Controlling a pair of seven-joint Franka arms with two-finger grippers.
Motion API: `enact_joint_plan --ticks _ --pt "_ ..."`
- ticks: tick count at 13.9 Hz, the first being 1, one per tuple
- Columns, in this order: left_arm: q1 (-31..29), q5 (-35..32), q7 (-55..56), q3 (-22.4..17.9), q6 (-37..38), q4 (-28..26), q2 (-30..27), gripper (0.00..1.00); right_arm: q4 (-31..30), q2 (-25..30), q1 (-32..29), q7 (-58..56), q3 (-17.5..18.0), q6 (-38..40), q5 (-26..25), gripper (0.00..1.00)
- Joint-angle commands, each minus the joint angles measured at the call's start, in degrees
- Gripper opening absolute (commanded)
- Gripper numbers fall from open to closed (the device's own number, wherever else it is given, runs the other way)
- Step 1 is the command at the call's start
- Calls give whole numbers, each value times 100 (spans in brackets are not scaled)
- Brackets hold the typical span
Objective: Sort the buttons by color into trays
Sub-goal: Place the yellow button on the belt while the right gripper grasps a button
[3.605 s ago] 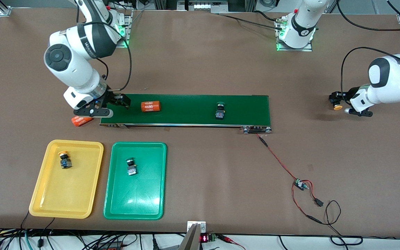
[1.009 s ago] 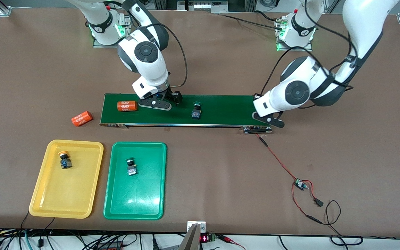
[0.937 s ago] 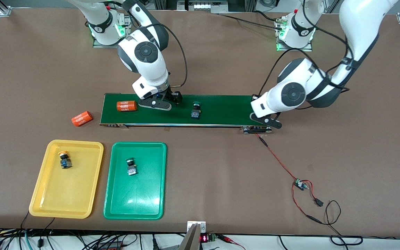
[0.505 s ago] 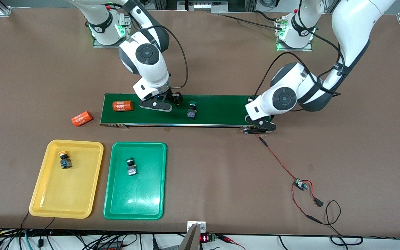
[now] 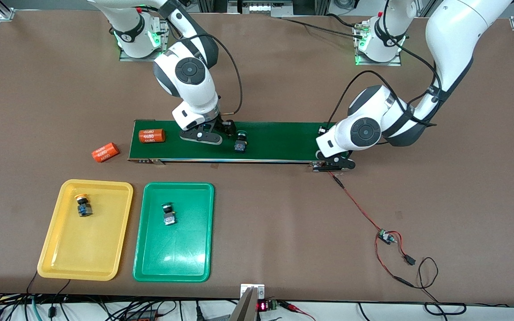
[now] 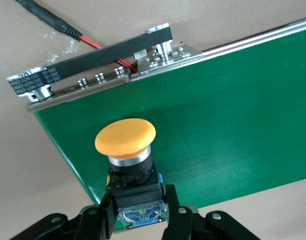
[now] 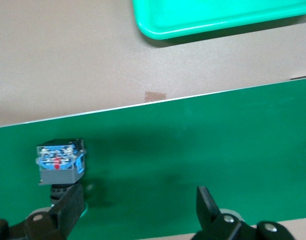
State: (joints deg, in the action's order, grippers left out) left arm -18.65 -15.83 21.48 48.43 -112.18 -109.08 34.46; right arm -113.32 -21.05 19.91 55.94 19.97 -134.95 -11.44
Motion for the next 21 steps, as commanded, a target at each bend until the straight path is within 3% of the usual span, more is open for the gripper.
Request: enact_joint_plan --ticks 1,5,6,8,11,16,21 --pt "98 -174 129 9 73 150 131 3 345 -268 92 137 -2 126 -104 100" --pt "221 -174 251 0 91 141 157 3 530 -479 189 145 -20 118 -95 100" --pt "256 -174 278 0 82 150 210 6 539 -506 189 145 -20 126 -104 100" --pt "300 -183 278 -43 73 176 254 23 531 -532 206 154 -29 126 -139 100" --pt "345 -183 217 -35 100 334 272 100 531 -593 198 154 -29 118 -148 100" --pt "327 -183 234 18 537 948 193 100 522 -734 206 163 -98 118 -385 100" --pt "213 -175 287 18 1171 1432 -272 100 522 -796 197 163 -125 118 -438 100"
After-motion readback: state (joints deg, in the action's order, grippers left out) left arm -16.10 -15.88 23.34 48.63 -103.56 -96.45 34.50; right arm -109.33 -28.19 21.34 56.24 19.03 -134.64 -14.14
